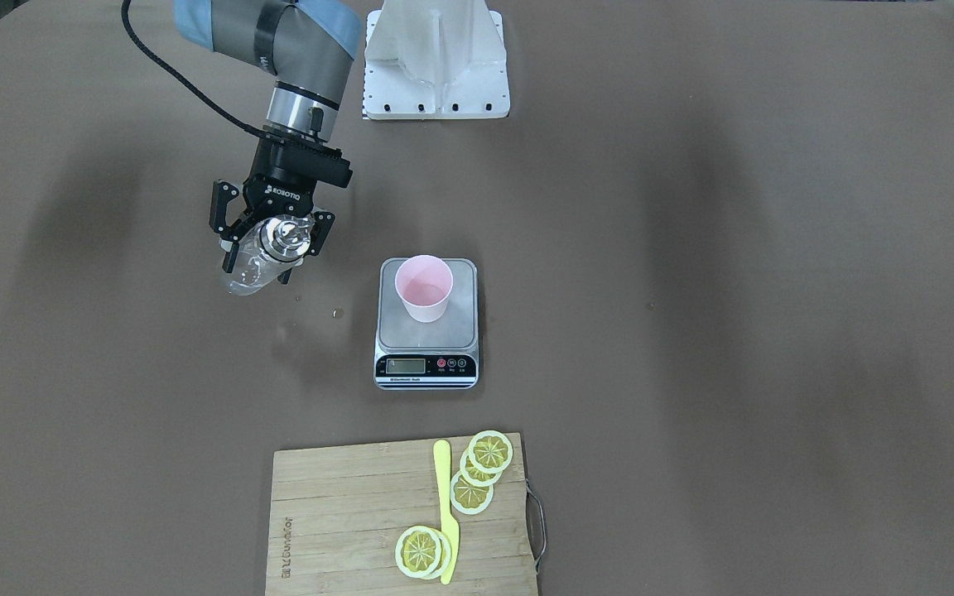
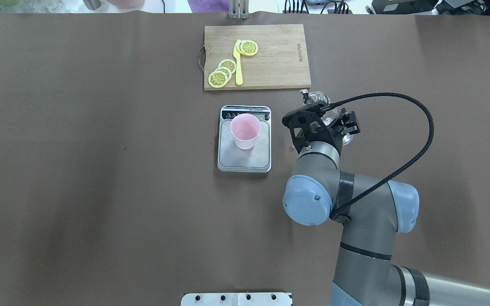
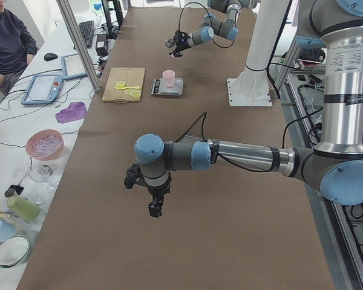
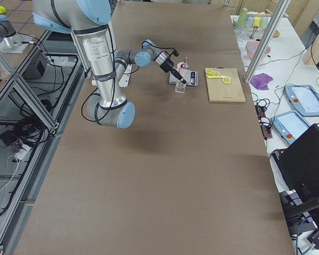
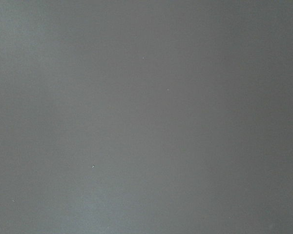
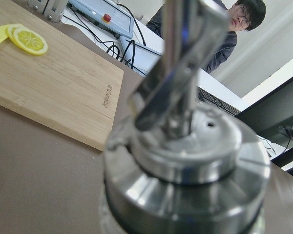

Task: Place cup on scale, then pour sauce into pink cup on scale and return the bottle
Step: 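Carry the sauce bottle with the right gripper over the pink cup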

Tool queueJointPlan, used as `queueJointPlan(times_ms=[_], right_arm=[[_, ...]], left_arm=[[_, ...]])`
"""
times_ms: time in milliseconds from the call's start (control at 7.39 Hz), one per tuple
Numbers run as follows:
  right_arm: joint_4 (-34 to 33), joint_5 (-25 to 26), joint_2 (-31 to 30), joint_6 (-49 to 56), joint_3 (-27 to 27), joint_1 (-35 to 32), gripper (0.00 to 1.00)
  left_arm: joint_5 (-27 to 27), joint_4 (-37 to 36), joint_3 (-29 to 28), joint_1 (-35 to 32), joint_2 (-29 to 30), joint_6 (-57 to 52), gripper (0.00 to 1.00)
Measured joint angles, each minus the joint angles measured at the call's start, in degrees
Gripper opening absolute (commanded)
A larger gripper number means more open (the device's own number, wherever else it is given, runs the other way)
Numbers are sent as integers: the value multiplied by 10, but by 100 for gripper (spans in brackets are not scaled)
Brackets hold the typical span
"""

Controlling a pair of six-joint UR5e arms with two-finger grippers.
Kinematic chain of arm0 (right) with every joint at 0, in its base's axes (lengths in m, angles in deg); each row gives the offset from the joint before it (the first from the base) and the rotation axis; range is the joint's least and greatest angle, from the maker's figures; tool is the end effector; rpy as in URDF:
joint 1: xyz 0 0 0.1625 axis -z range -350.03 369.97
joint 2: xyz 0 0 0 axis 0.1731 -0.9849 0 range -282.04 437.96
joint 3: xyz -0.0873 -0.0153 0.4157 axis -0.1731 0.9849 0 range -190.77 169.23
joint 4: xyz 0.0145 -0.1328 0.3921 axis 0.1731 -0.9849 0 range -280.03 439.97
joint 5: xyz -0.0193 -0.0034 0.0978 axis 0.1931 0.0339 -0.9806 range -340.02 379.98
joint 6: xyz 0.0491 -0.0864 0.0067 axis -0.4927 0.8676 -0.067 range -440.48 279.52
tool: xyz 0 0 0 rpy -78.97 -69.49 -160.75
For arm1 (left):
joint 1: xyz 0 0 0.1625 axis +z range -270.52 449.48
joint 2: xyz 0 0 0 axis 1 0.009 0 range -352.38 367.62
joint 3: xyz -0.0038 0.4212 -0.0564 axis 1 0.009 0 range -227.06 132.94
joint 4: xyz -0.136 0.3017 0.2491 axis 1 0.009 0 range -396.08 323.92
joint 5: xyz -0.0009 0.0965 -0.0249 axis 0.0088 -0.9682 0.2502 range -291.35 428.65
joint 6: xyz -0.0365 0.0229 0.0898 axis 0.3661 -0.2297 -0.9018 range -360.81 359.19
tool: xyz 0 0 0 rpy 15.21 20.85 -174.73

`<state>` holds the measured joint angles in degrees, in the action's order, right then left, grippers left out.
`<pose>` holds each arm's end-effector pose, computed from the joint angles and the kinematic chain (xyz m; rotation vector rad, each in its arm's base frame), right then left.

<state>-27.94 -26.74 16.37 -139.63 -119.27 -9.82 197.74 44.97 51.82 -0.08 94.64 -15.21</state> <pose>-0.4893 -0.3902 0.2650 0.8725 -0.1193 0.0107 -0.0670 -0.4639 0.6291 0.0321 0.6848 0.2305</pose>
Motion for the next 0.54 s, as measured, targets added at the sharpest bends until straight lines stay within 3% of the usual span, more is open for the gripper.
queueJointPlan(times_ms=[271,541], right_arm=[[-23,12,16,-2,21,1,0],[-88,19,43,-38,32,1,0]], left_arm=[[0,1,0,0,-8,0,99],[0,2,0,-1,-13,0,99]])
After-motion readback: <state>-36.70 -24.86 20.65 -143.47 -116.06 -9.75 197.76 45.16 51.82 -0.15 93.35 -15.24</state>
